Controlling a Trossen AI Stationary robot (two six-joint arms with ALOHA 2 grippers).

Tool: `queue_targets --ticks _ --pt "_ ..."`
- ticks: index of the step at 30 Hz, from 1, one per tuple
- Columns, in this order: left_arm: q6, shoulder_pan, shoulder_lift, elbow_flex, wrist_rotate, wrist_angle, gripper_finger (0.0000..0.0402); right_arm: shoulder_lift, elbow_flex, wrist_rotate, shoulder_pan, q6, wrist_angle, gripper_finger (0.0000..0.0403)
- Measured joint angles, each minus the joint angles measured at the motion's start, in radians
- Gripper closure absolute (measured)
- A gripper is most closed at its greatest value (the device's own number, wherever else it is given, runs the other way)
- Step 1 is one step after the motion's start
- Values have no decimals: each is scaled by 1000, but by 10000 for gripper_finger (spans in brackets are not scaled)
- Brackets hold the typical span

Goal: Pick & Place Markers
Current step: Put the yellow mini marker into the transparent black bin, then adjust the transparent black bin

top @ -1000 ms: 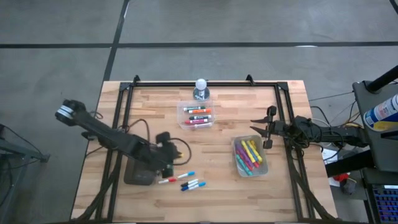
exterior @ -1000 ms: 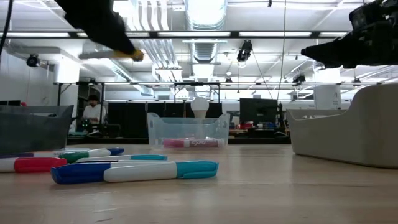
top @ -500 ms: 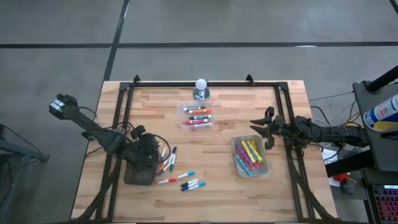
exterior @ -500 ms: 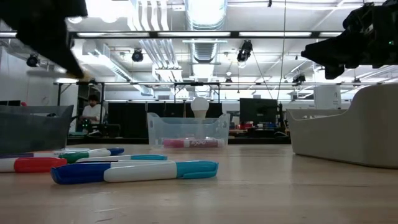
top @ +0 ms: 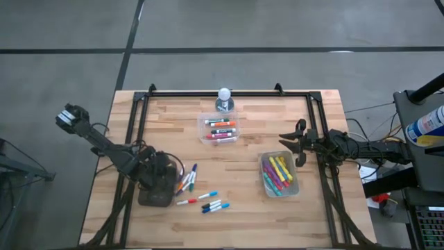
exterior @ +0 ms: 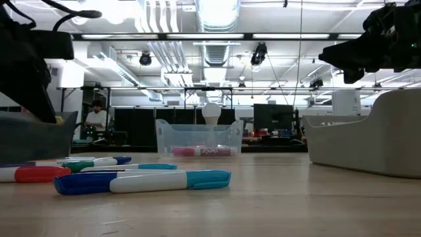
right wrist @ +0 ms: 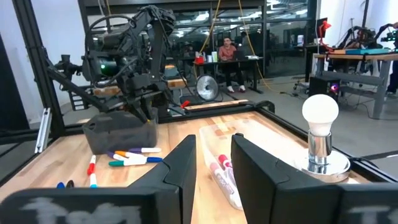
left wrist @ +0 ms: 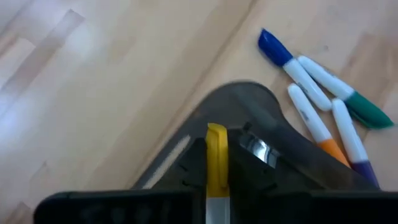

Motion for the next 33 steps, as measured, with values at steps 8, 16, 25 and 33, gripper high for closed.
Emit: queue_targets --ticks 8,16,25,33 --pt "27 0 0 3 -70 1 282 0 0 0 0 1 0 312" --pt "113 1 -2 61 -16 -2 231 0 0 0 0 1 0 305" --pt "275 -57 -3 177 319 139 230 -1 0 0 0 0 0 319" --pt "262 -239 -3 176 304 233 229 0 0 0 0 2 0 321"
